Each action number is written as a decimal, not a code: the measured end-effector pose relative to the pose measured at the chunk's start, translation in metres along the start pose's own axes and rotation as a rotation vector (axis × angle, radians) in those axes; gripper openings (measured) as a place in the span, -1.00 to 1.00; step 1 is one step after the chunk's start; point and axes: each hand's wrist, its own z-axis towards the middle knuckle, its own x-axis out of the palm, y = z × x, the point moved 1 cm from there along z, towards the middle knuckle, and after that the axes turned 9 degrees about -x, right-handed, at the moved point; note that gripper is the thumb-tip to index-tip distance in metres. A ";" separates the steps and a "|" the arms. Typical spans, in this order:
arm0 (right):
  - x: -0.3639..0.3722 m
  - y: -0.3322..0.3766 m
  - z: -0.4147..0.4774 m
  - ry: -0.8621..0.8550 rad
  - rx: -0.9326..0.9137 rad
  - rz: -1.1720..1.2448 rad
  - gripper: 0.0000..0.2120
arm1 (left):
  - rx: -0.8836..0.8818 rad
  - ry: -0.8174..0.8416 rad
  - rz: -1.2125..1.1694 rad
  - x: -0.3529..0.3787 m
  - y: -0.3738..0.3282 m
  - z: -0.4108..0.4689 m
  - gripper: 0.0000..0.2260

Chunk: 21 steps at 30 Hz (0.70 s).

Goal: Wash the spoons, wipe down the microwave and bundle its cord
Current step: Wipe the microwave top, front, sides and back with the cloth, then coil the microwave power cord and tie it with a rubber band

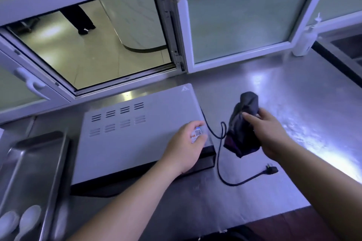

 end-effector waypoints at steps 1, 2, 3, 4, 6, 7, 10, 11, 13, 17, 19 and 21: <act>-0.016 -0.007 0.009 -0.034 -0.014 -0.122 -0.83 | 0.023 -0.031 0.077 0.003 -0.001 0.002 -0.67; -0.030 -0.016 0.018 -0.053 -0.027 -0.262 -0.84 | 0.058 -0.056 0.136 0.005 -0.003 0.004 -0.68; -0.043 -0.026 0.026 -0.051 -0.041 -0.403 -0.85 | 0.098 -0.082 0.183 0.008 -0.004 0.007 -0.69; -0.055 -0.037 0.034 -0.036 -0.056 -0.539 -0.86 | 0.138 -0.102 0.225 0.012 -0.004 0.010 -0.70; -0.079 -0.060 0.049 0.011 -0.098 -0.780 -0.92 | 0.198 -0.128 0.306 0.020 -0.005 0.015 -0.70; -0.091 -0.073 0.055 0.034 -0.109 -0.877 -0.93 | 0.215 -0.138 0.341 0.025 -0.005 0.017 -0.70; -0.122 -0.111 0.066 0.110 -0.035 -1.152 -0.90 | 0.242 -0.164 0.415 0.036 -0.006 0.021 -0.70; -0.130 -0.123 0.068 0.140 -0.004 -1.235 -0.86 | 0.247 -0.166 0.430 0.039 -0.005 0.022 -0.70; -0.142 -0.139 0.069 0.197 0.058 -1.347 -0.74 | 0.245 -0.162 0.458 0.044 -0.002 0.026 -0.70; -0.151 -0.154 0.074 0.274 0.146 -1.403 -0.66 | 0.250 -0.195 0.524 0.056 -0.001 0.030 -0.70; -0.154 -0.159 0.075 0.241 0.167 -1.421 -0.66 | 0.276 -0.196 0.542 0.063 -0.004 0.030 -0.68; -0.158 -0.163 0.076 0.173 0.196 -1.438 -0.67 | 0.306 -0.175 0.583 0.069 -0.006 0.031 -0.69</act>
